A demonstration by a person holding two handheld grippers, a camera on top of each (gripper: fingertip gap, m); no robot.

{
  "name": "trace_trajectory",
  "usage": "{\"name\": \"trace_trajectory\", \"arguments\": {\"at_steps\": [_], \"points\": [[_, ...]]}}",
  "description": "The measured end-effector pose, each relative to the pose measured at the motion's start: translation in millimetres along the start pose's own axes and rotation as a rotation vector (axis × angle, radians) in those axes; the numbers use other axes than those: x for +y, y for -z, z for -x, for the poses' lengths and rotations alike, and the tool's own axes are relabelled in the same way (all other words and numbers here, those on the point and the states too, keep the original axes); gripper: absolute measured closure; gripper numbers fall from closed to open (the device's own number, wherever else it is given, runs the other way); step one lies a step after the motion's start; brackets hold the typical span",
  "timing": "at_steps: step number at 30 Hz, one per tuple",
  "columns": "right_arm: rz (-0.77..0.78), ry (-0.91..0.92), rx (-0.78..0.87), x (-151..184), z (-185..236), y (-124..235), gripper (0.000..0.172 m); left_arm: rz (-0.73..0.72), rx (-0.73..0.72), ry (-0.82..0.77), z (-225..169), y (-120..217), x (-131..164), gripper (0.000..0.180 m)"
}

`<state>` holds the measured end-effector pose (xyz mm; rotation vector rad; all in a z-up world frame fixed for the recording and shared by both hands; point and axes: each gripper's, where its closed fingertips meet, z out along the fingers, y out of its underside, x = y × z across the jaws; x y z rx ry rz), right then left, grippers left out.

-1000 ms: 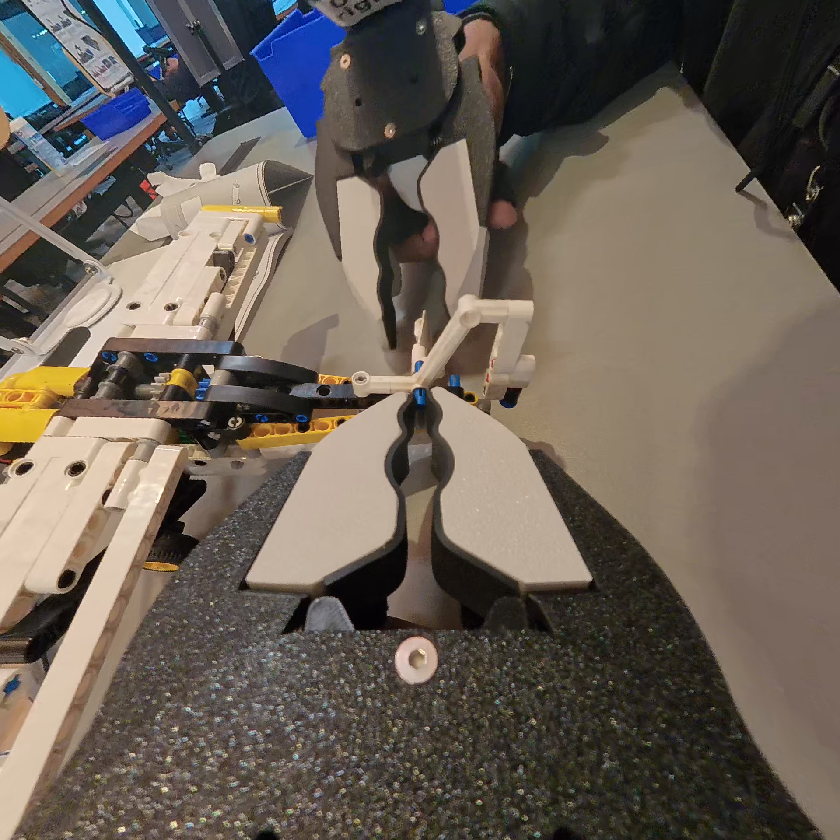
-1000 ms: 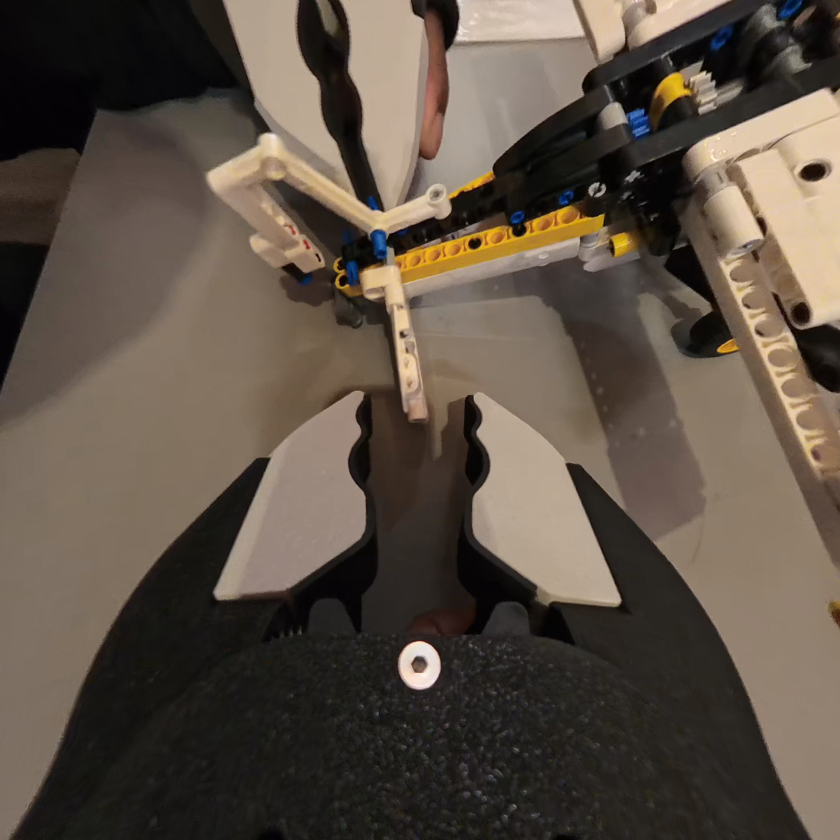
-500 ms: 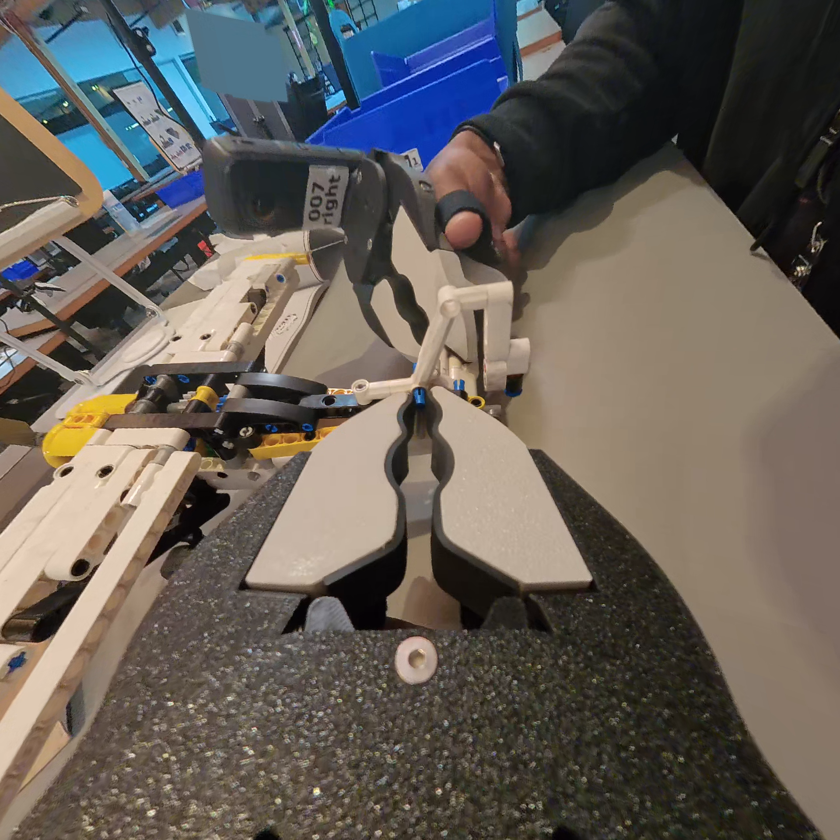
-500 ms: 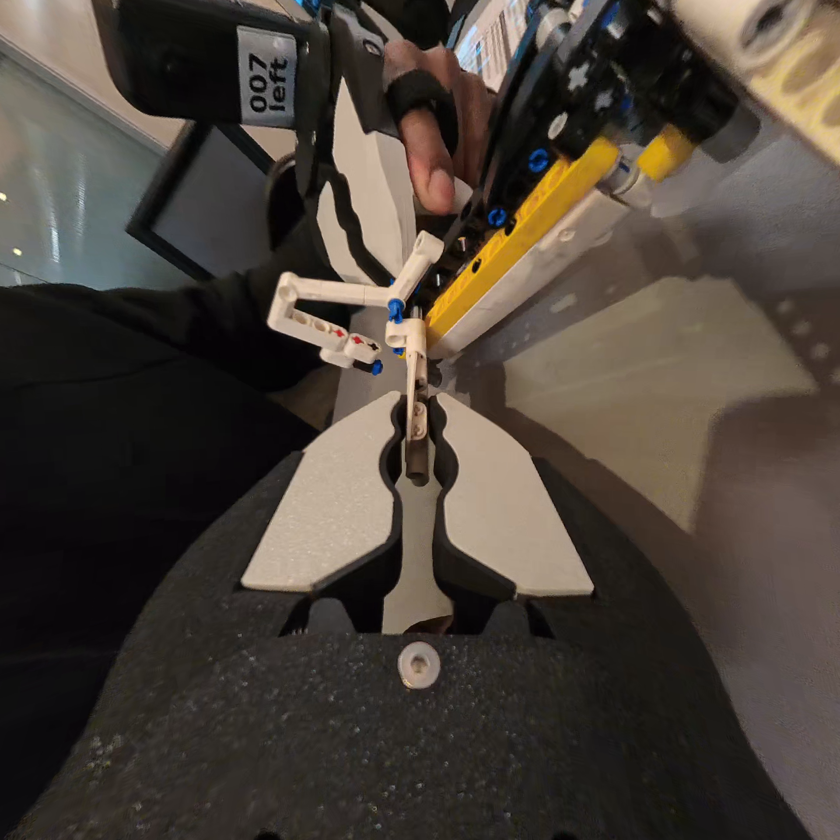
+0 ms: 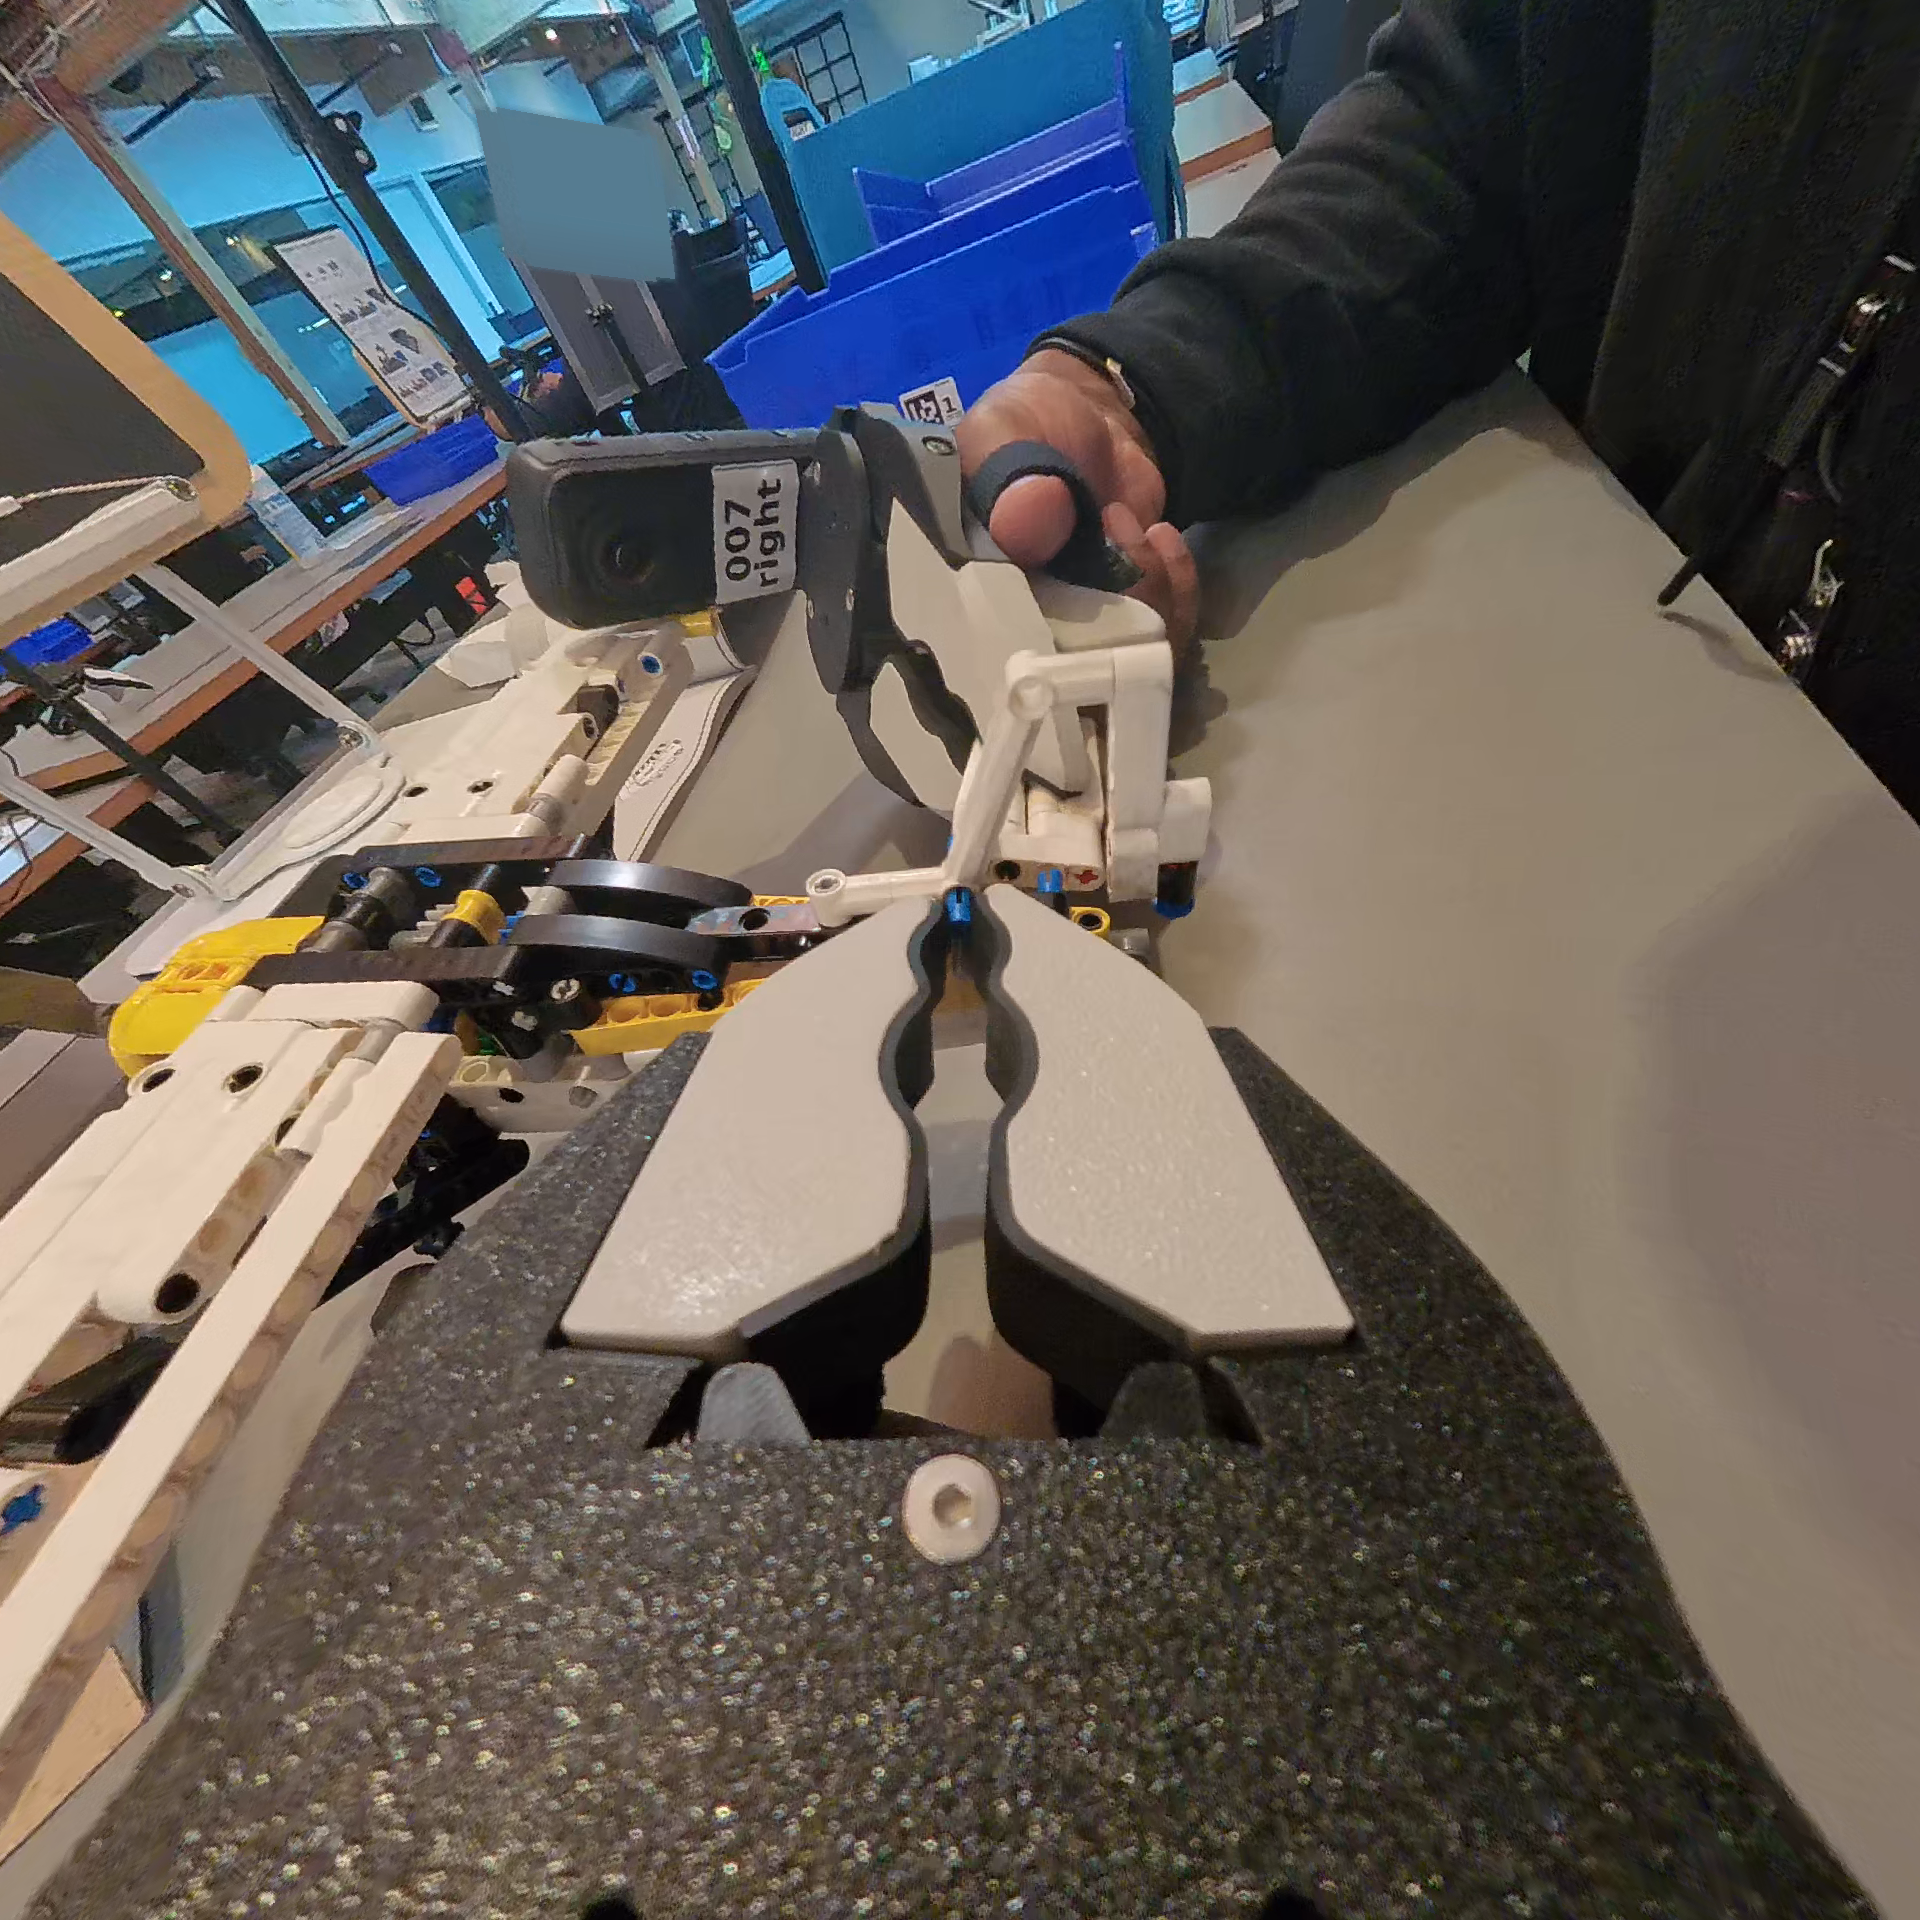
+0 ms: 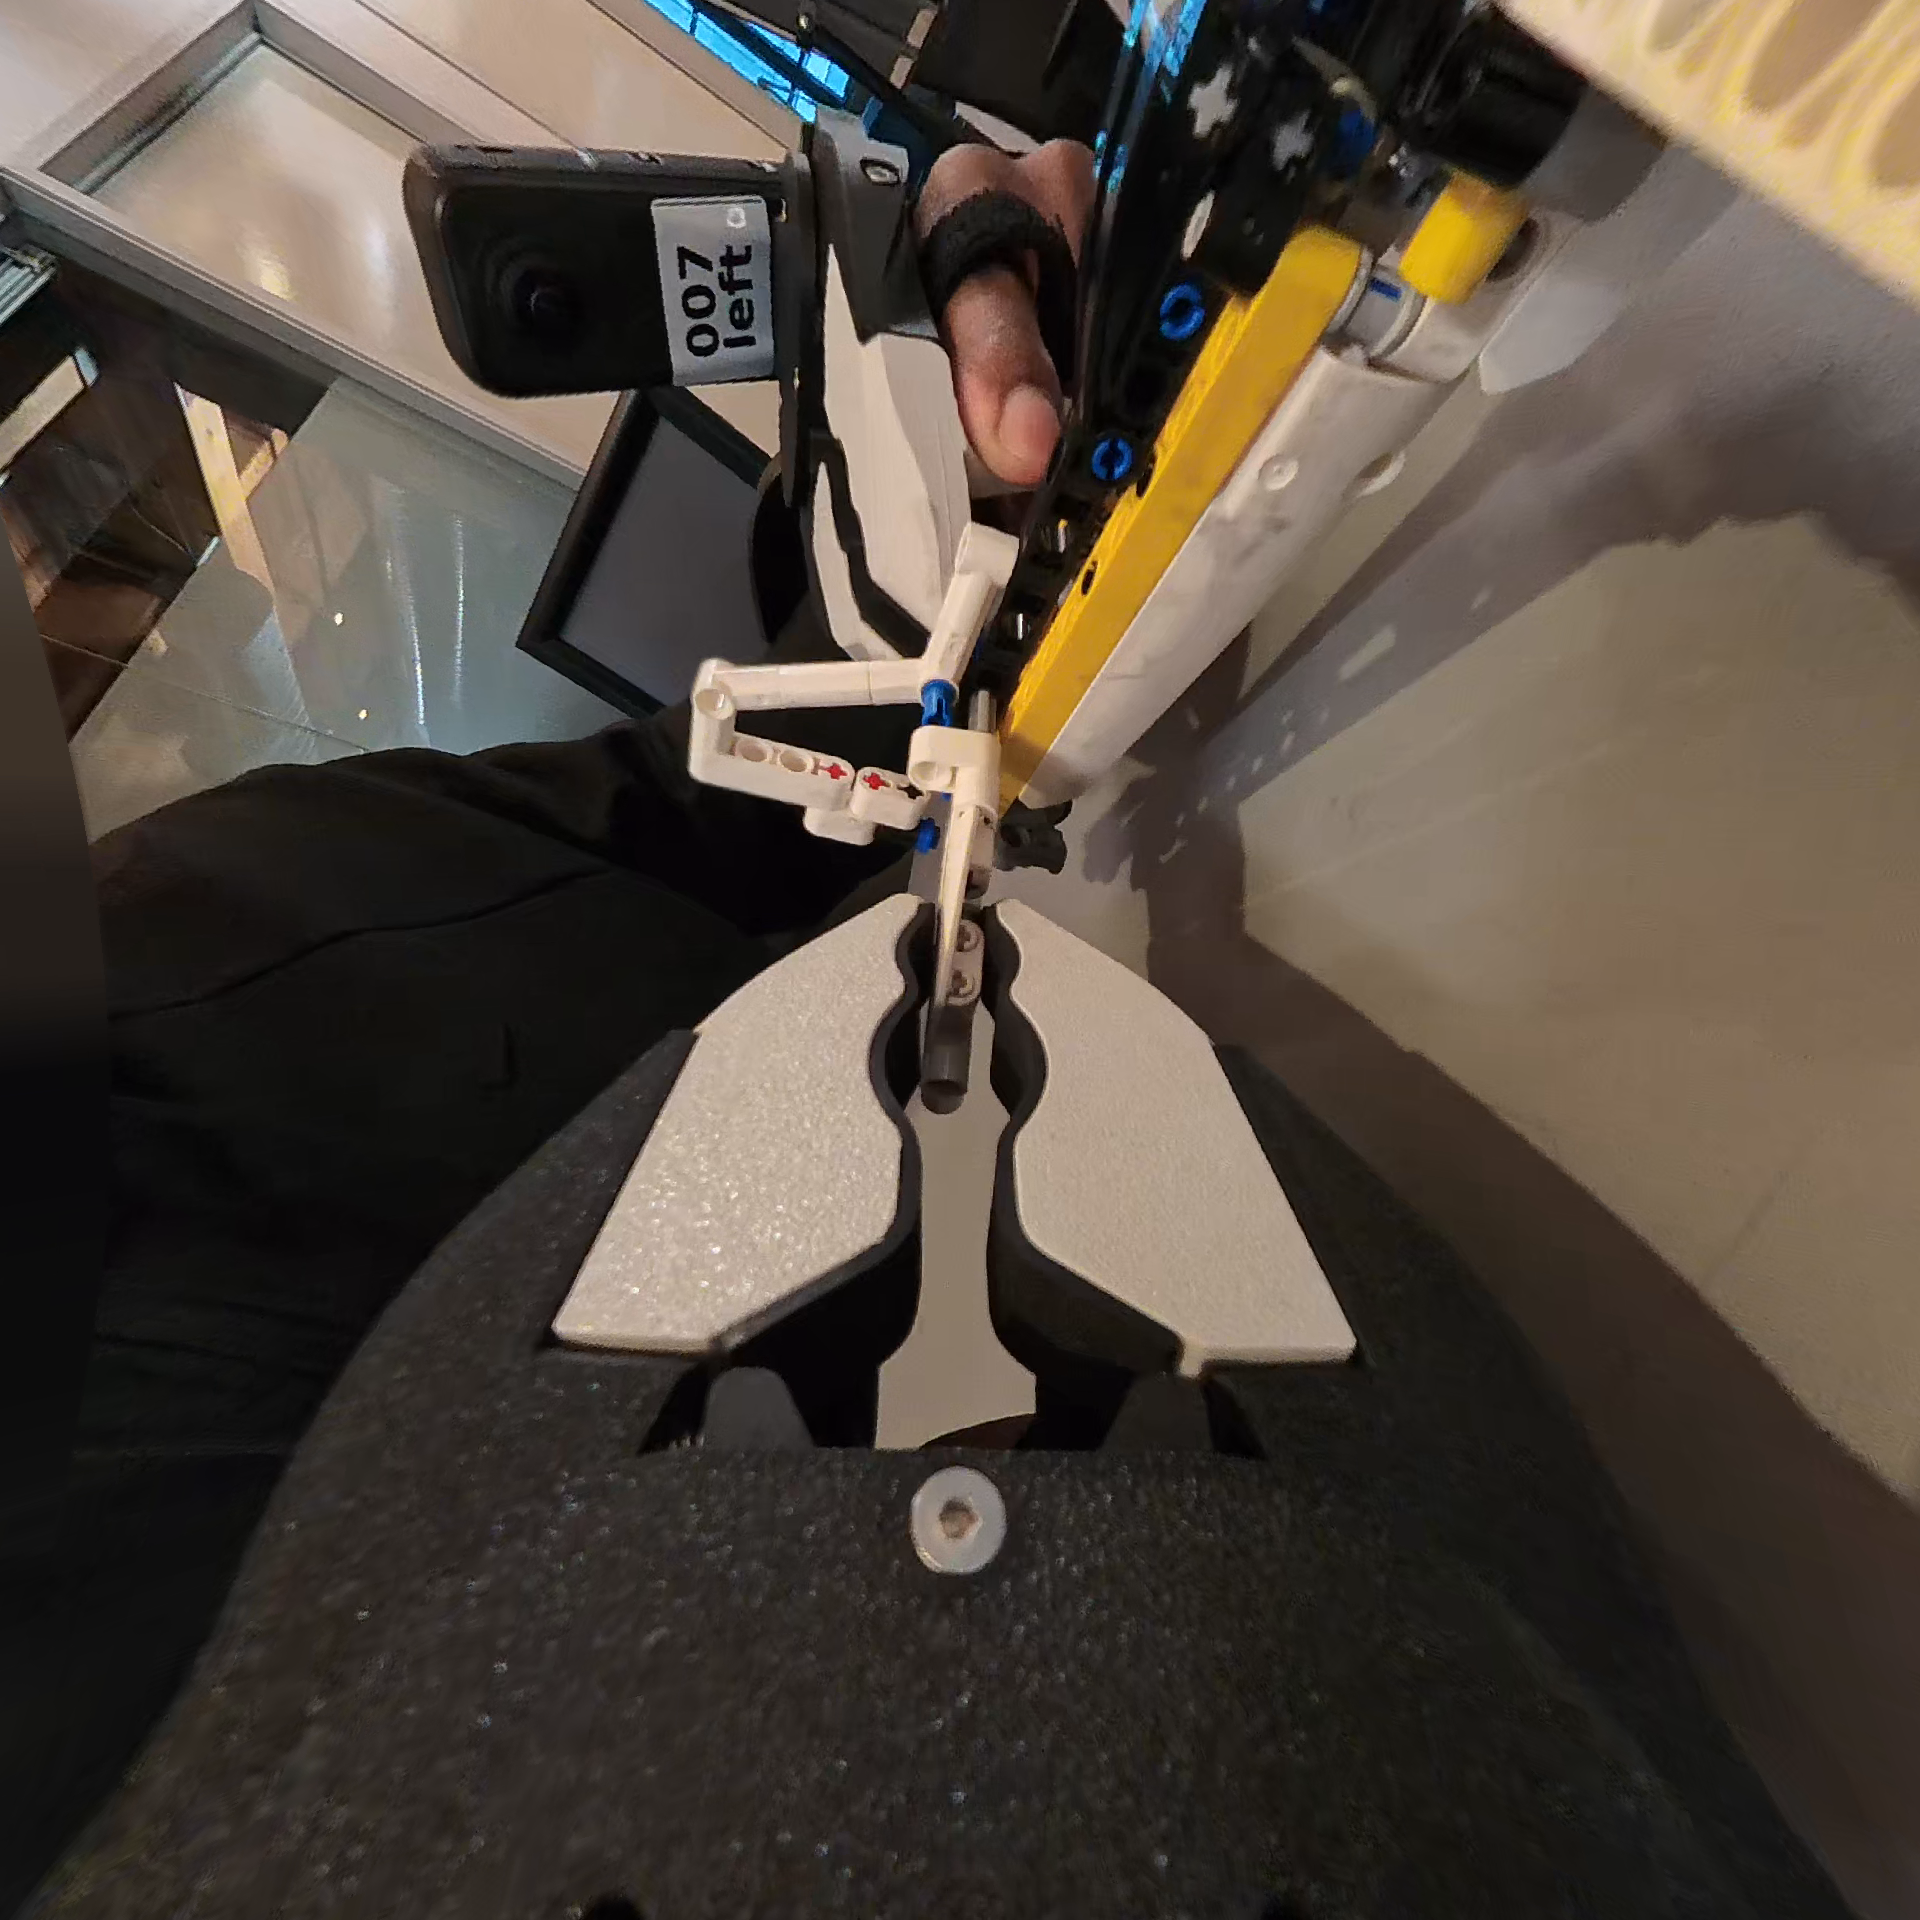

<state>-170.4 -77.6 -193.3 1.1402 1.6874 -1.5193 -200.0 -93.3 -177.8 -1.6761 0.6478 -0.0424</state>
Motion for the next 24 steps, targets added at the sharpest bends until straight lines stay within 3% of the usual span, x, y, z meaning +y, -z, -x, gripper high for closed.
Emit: {"name": "trace_trajectory", "arguments": {"at_steps": [24], "points": [[-0.055,-0.091,0.024,-4,-5,-5,0.165,0.021,0.077,-0.063,-15,-5,2,0.176]]}}
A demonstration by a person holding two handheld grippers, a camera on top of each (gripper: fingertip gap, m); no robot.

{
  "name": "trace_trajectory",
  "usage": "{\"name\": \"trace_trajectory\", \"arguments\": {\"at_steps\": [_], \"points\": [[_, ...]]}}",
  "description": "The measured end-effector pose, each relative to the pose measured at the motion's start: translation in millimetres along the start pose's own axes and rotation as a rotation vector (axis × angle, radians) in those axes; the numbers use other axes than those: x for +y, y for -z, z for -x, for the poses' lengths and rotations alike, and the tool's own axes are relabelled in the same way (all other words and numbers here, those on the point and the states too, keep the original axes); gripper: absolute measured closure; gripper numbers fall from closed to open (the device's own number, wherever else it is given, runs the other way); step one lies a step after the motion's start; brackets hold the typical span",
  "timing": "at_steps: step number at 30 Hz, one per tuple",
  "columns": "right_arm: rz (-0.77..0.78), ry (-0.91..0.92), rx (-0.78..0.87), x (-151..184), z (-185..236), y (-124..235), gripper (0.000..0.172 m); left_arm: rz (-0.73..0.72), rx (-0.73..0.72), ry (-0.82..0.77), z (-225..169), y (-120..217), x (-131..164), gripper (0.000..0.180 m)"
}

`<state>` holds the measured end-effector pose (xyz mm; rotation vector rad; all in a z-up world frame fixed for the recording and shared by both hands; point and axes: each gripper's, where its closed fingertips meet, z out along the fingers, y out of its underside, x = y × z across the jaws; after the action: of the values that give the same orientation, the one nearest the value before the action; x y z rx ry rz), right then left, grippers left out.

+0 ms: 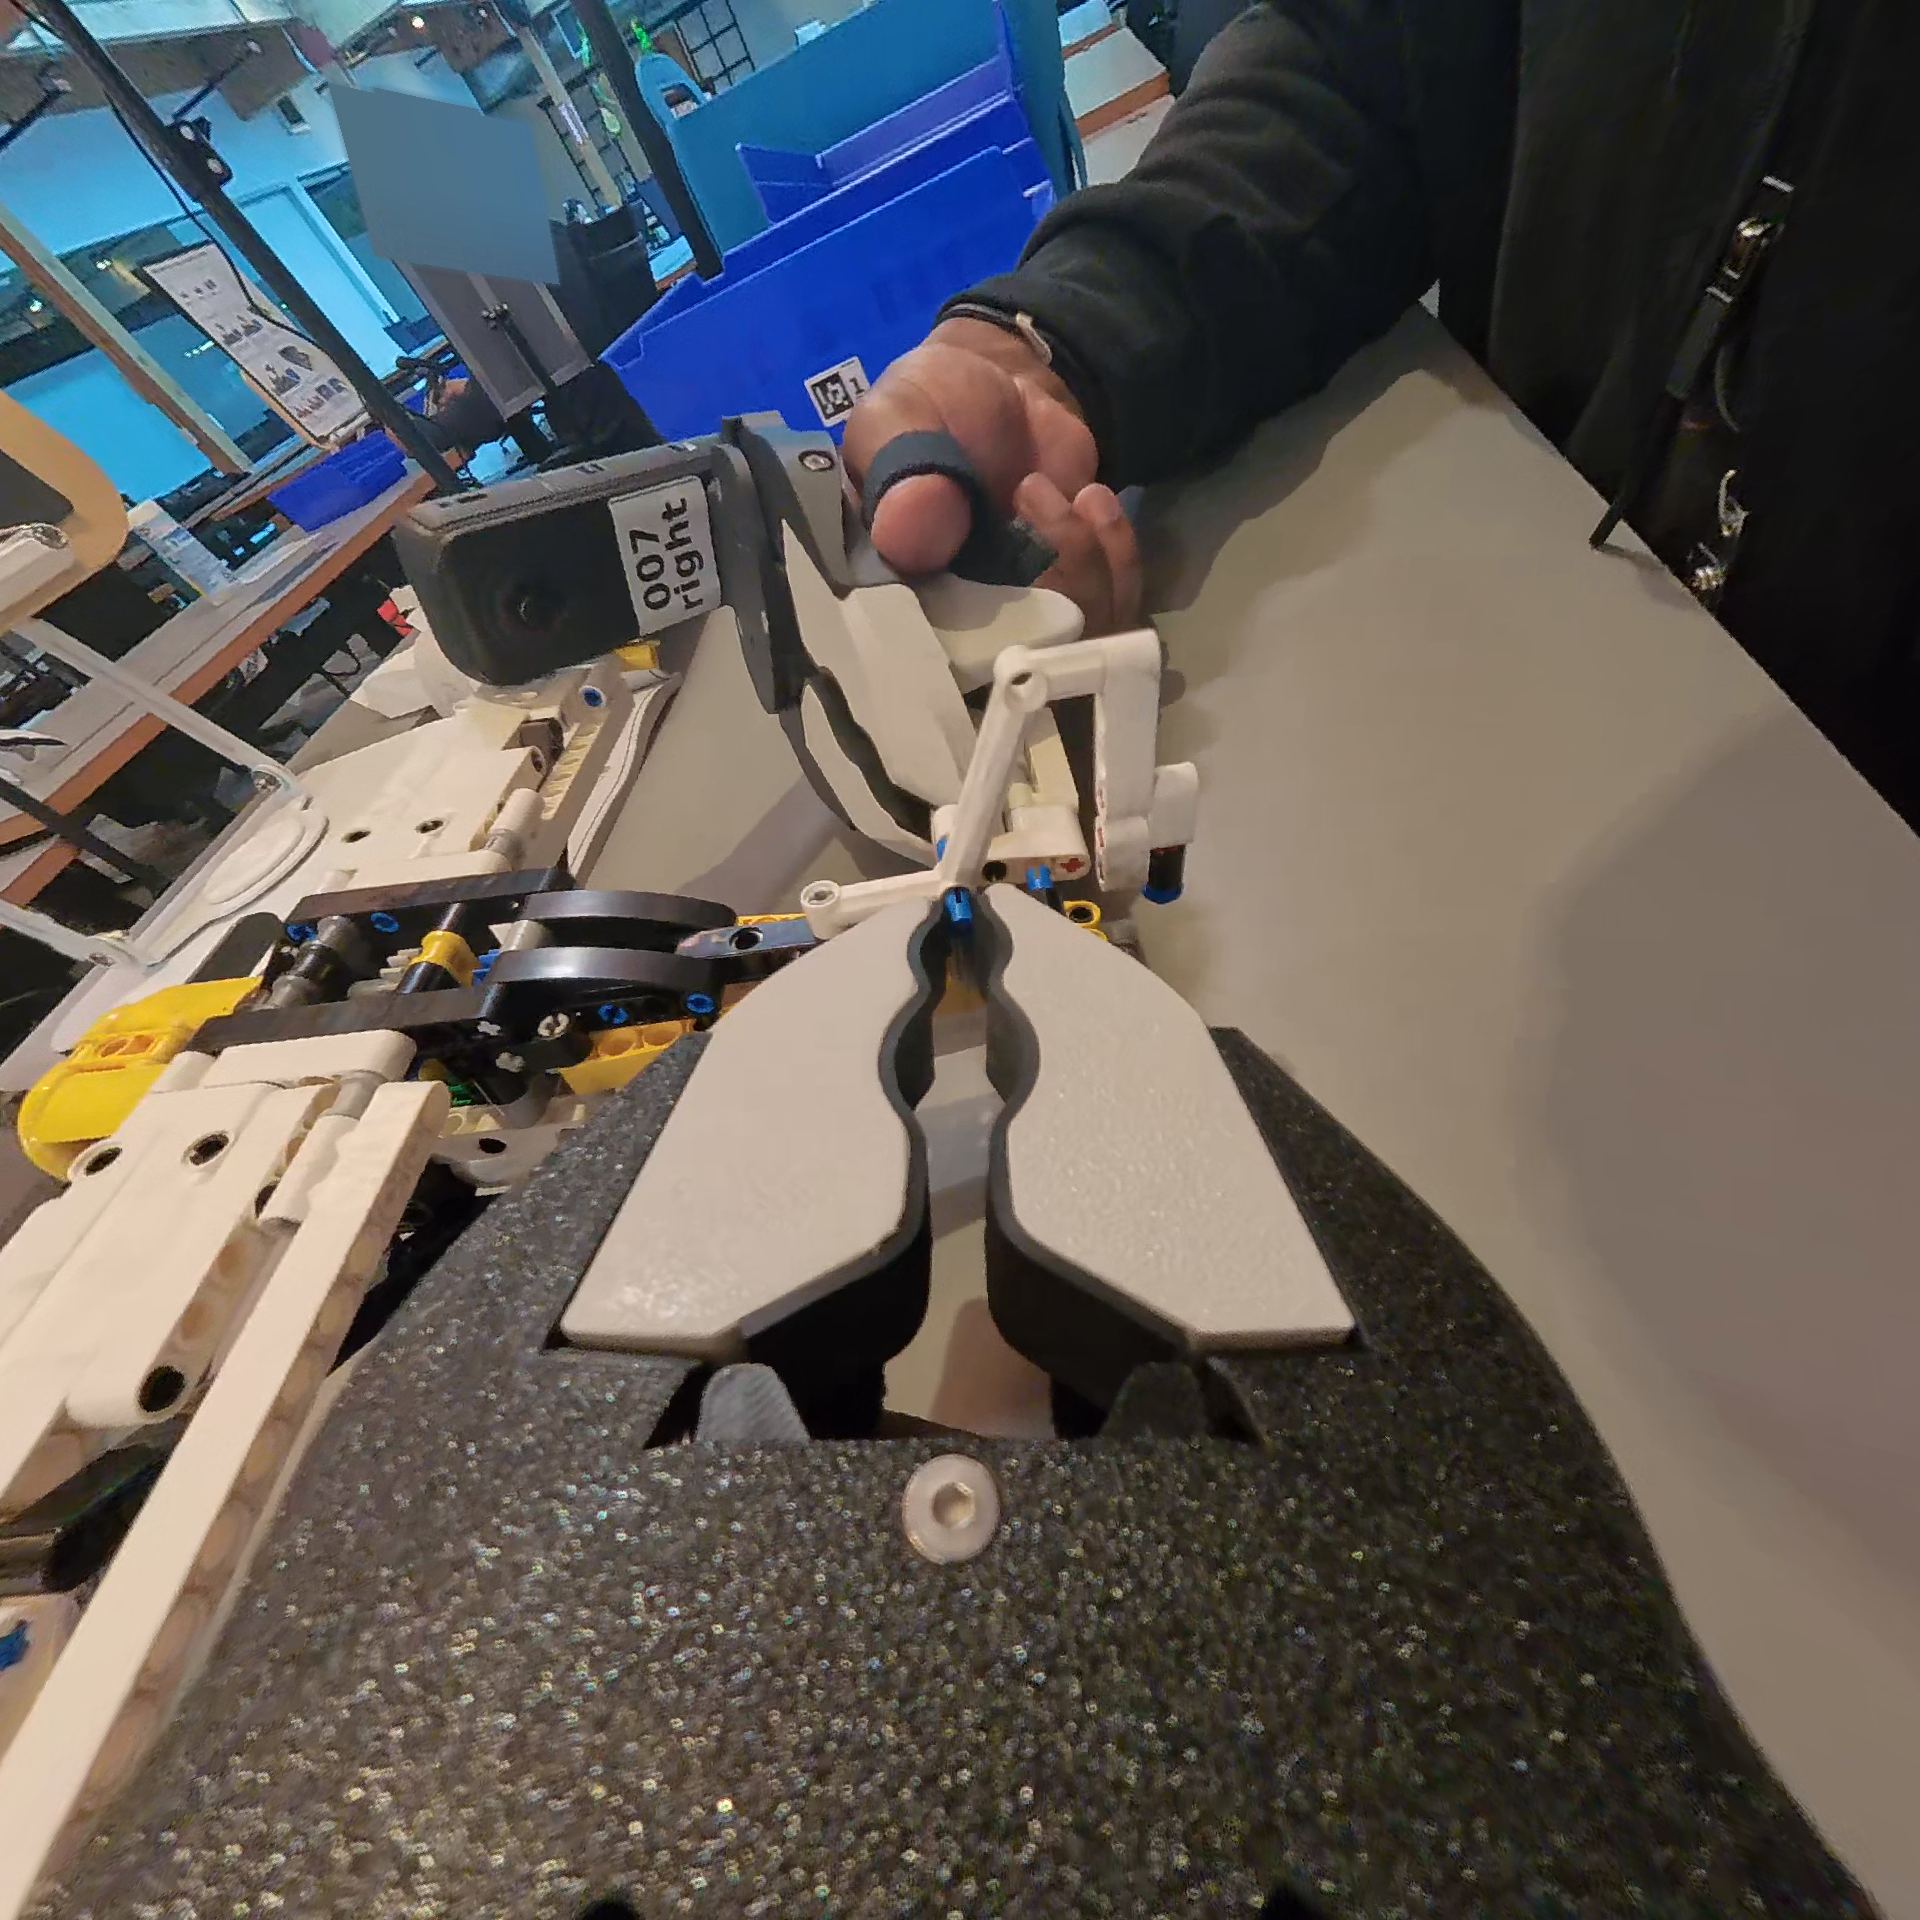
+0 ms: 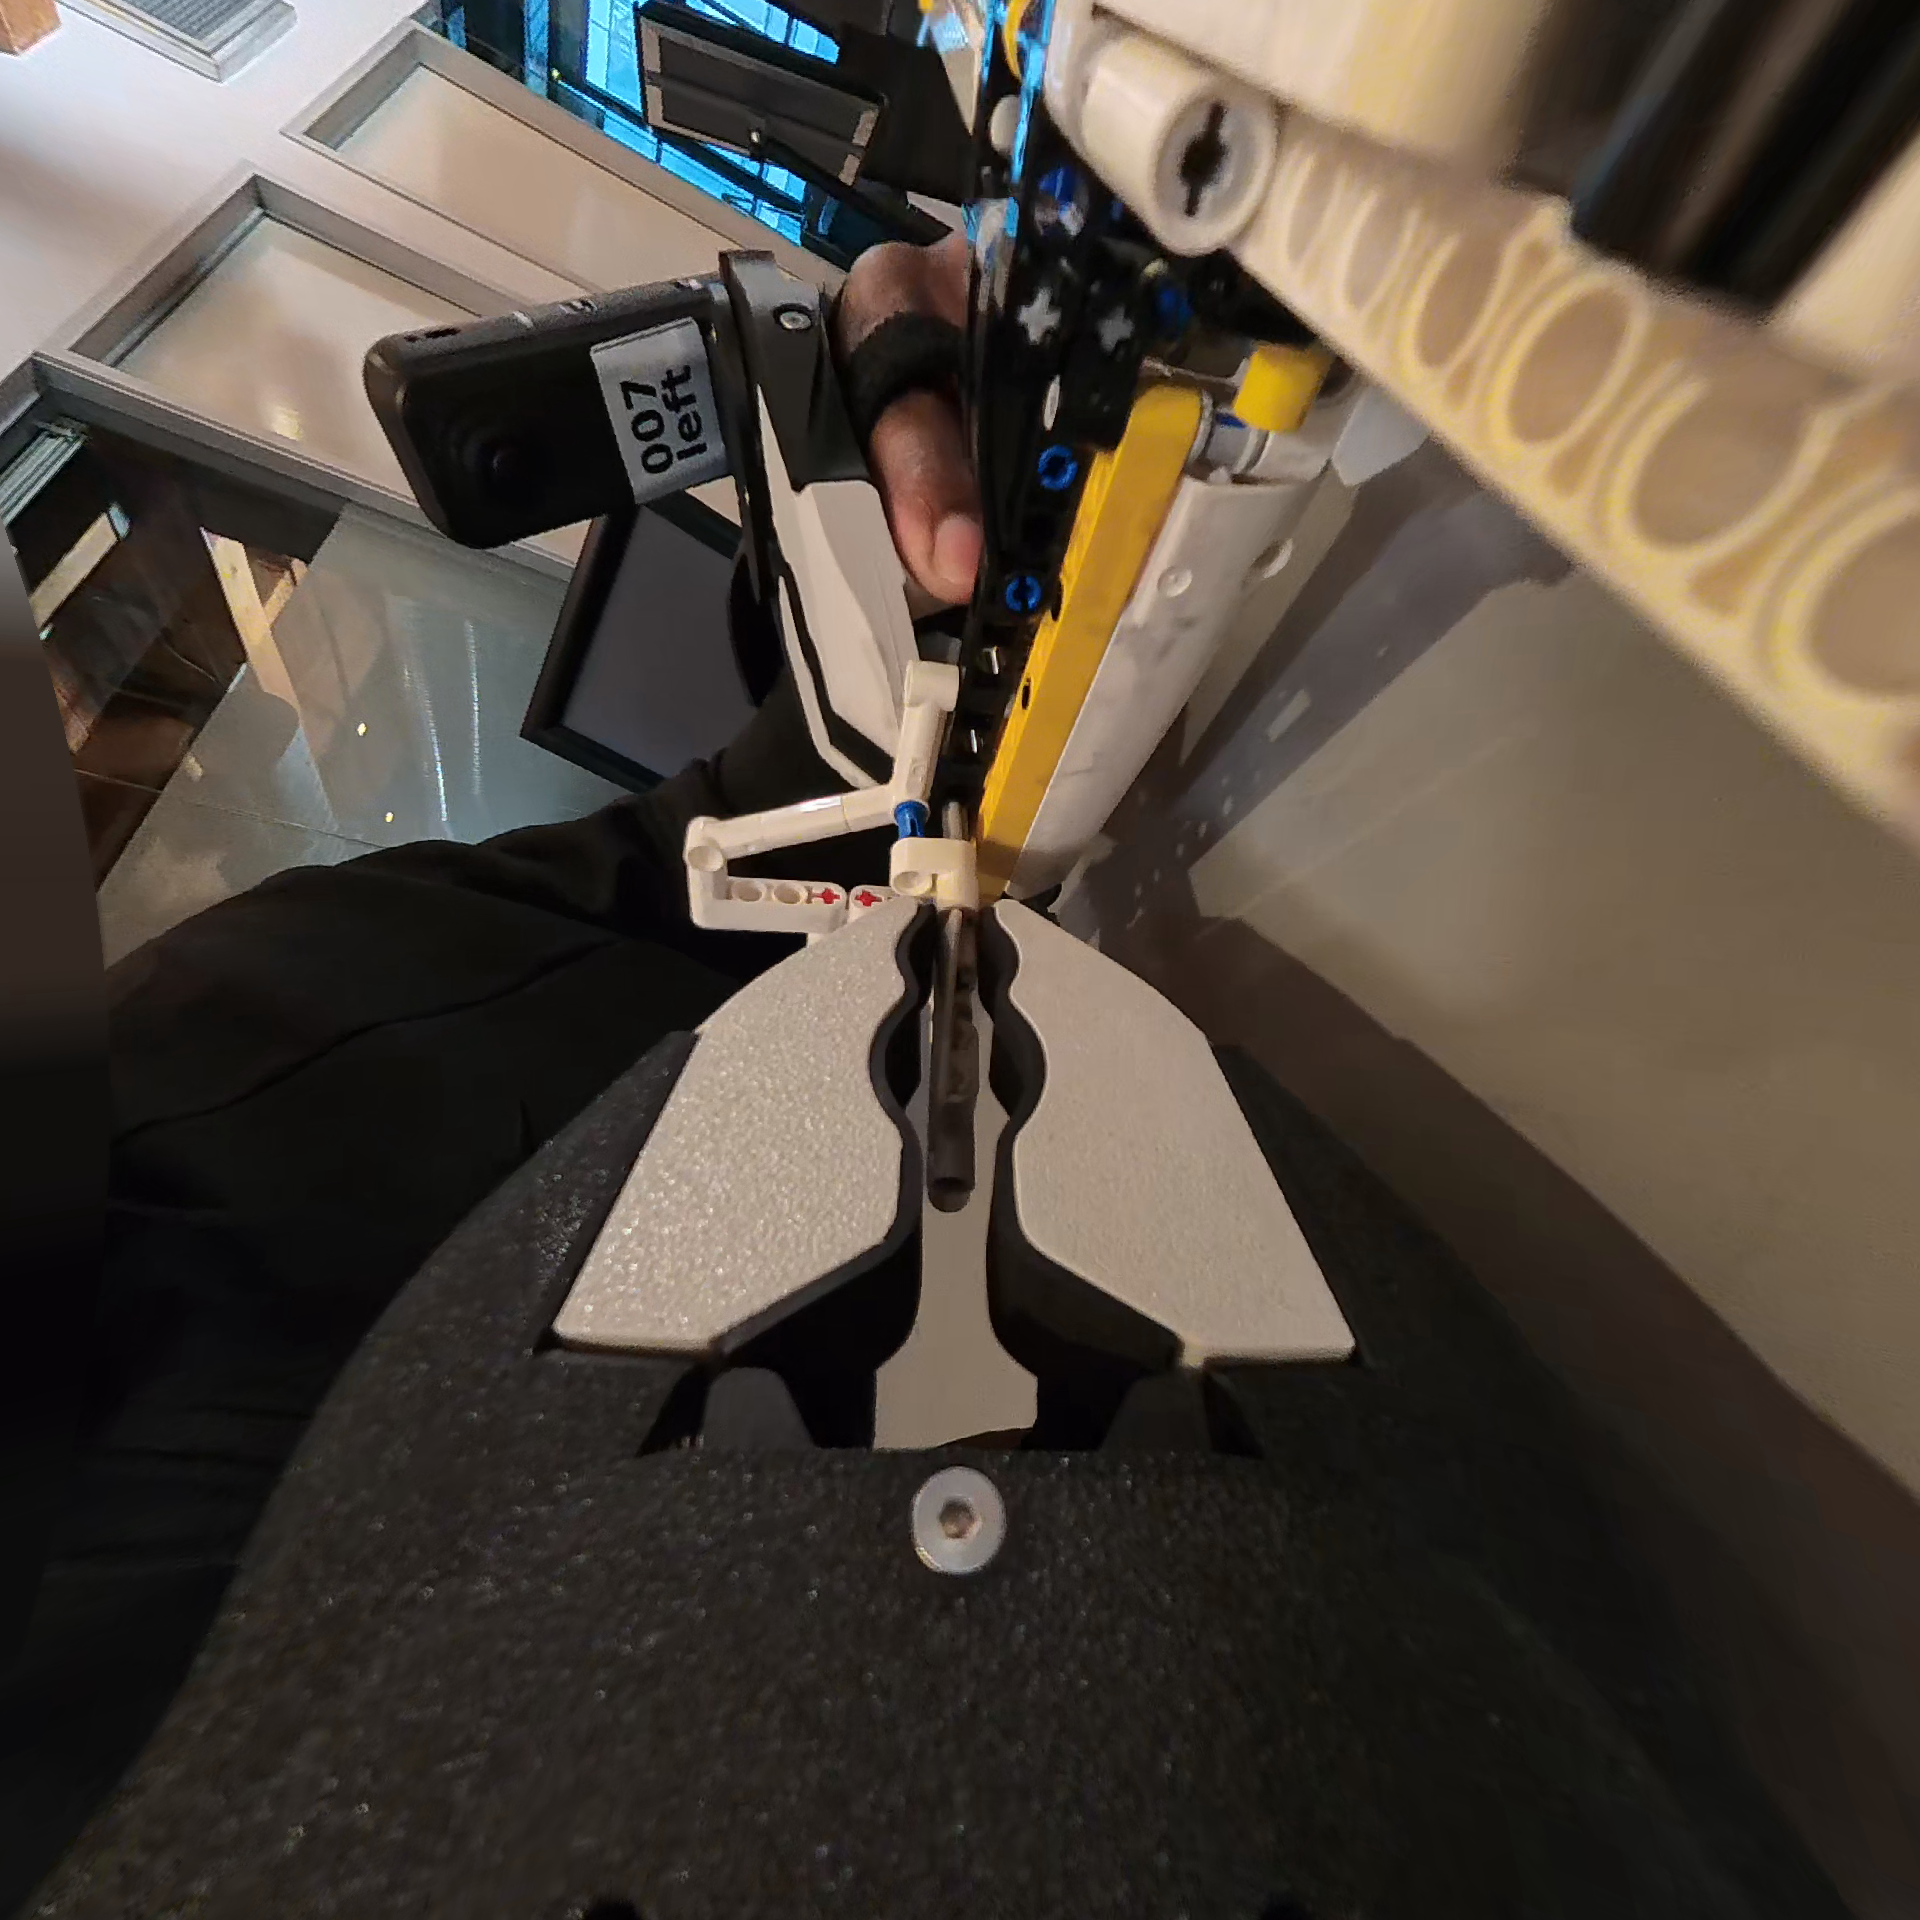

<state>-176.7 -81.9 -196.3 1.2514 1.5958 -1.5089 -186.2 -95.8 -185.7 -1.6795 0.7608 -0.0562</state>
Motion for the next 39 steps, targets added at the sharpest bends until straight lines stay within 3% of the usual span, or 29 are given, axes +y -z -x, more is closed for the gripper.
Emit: {"name": "trace_trajectory", "arguments": {"at_steps": [8,39], "points": [[0.027,0.012,0.024,7,0,-3,0.165,0.021,0.073,-0.027,-8,2,4,0.176],[0.096,0.037,0.067,10,-5,-14,0.165,0.039,0.121,-0.049,-15,3,8,0.176]]}}
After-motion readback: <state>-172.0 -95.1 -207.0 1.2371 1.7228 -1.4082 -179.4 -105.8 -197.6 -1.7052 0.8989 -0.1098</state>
